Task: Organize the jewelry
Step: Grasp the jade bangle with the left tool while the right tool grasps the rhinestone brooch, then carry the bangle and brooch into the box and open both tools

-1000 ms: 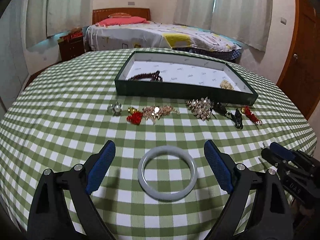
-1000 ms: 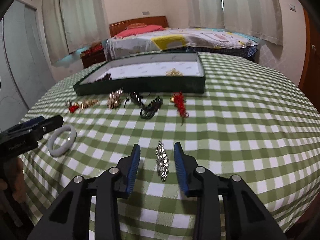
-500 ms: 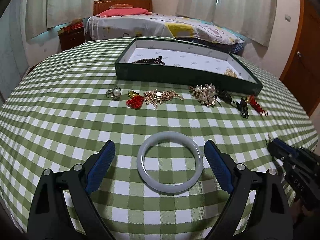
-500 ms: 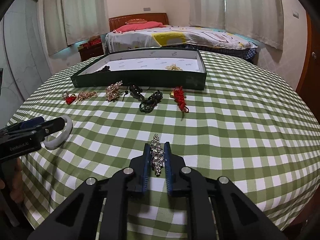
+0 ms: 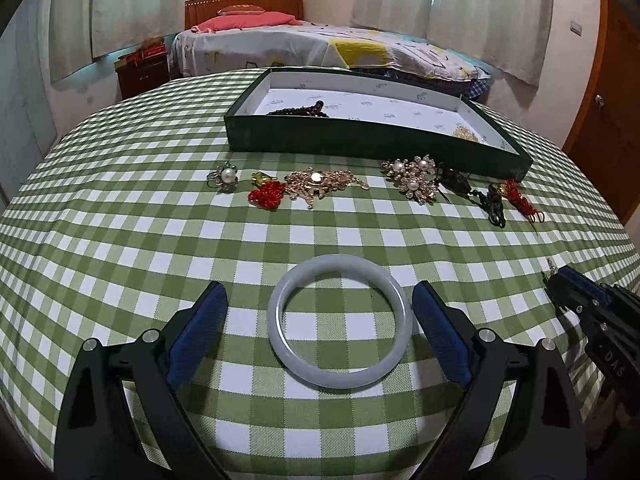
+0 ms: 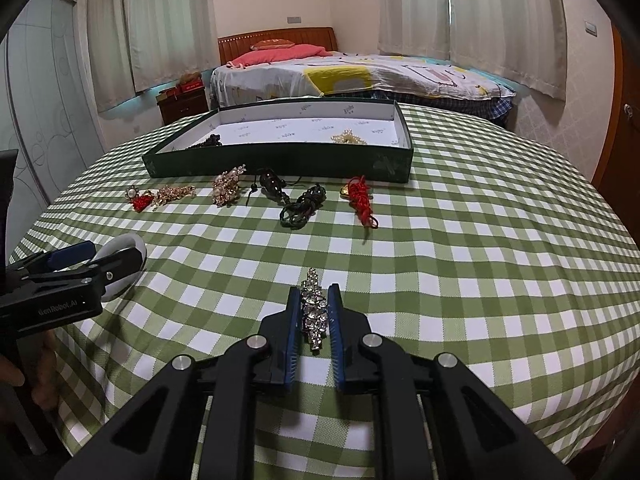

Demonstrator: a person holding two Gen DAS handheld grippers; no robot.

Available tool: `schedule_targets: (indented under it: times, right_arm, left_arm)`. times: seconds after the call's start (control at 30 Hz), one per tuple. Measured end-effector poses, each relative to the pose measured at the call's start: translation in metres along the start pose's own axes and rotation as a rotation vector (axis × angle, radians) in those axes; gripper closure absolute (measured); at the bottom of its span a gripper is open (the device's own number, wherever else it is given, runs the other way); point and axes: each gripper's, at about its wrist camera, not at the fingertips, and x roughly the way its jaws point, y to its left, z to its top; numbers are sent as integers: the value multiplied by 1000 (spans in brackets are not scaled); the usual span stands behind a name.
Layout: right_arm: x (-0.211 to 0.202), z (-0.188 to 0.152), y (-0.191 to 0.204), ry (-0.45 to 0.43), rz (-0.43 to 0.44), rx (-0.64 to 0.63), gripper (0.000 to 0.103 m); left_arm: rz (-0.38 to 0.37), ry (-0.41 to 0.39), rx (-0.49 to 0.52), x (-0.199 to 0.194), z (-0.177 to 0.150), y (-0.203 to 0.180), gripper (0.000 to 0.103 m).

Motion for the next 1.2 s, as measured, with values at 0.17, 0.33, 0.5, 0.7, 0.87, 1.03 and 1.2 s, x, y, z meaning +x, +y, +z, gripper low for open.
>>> schedule_targets:
  times: [0.17, 0.33, 0.5, 0.7, 0.87, 1.03, 1.2]
  right_arm:
    - [0, 0, 0, 1, 1, 1, 88]
    - [0, 0, 0, 0, 1, 0, 88]
    - [0, 0, 0, 0, 2, 0, 88]
    - [-2, 0, 1, -5, 2, 1, 88]
    - [-4, 3, 1, -16, 7, 12, 88]
    - [-6, 7, -2, -25, 19, 29, 88]
    - [-9, 20, 0, -52, 26, 27, 88]
  left_arm:
    - [6, 0, 21, 2, -1, -4, 8]
    - [24, 4, 56, 5, -2, -8, 7]
    - [16, -2, 66, 2, -2, -8, 29]
    - [-1, -2, 84, -1, -2, -9, 34]
    - [-3, -1, 70, -2, -1, -6, 34]
    - [-2, -25, 65, -8, 6, -4, 34]
    - [-6, -72, 83, -16, 22, -8, 34]
